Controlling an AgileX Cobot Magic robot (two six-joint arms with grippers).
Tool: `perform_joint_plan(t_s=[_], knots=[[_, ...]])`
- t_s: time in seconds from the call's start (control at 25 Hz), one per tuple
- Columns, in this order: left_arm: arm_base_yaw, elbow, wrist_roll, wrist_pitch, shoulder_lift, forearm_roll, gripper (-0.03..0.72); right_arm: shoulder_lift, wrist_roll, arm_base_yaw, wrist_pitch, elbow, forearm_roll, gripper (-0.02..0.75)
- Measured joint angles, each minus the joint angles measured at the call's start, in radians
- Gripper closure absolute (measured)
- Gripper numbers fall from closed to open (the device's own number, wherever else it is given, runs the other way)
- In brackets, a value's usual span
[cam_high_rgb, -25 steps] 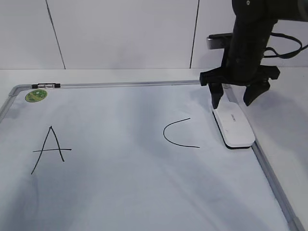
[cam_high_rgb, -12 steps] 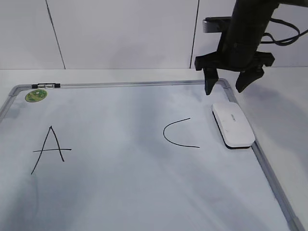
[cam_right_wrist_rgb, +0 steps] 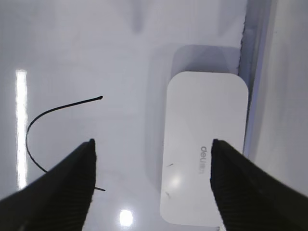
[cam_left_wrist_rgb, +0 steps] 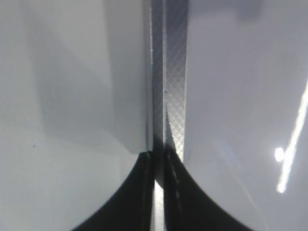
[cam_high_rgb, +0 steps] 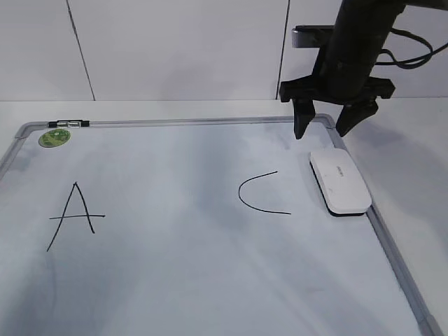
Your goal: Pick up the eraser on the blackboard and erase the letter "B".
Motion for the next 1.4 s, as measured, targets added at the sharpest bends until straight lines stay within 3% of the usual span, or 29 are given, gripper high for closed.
perform_joint_plan(t_s=[0.6, 0.72, 0.96, 1.4], knots=[[0.0, 0.0, 0.021, -0.019, 0.0, -0.012, 0.663, 0.0, 0.0, 0.0, 0.0, 0.0, 0.004, 0.187], [0.0, 0.002, 0.032, -0.023, 0.0, -0.012, 0.617, 0.0, 0.0, 0.0, 0.0, 0.0, 0.004, 0.187], [0.002, 0.004, 0.034, -0.037, 0.0, 0.003, 0.418, 0.0, -0.004, 0.0, 0.0, 0.0, 0.006, 0.19], [0.002, 0.006, 0.02, 0.049, -0.08, 0.001, 0.391, -0.101, -0.055, 0.0, 0.004, 0.0, 0.008, 0.19]])
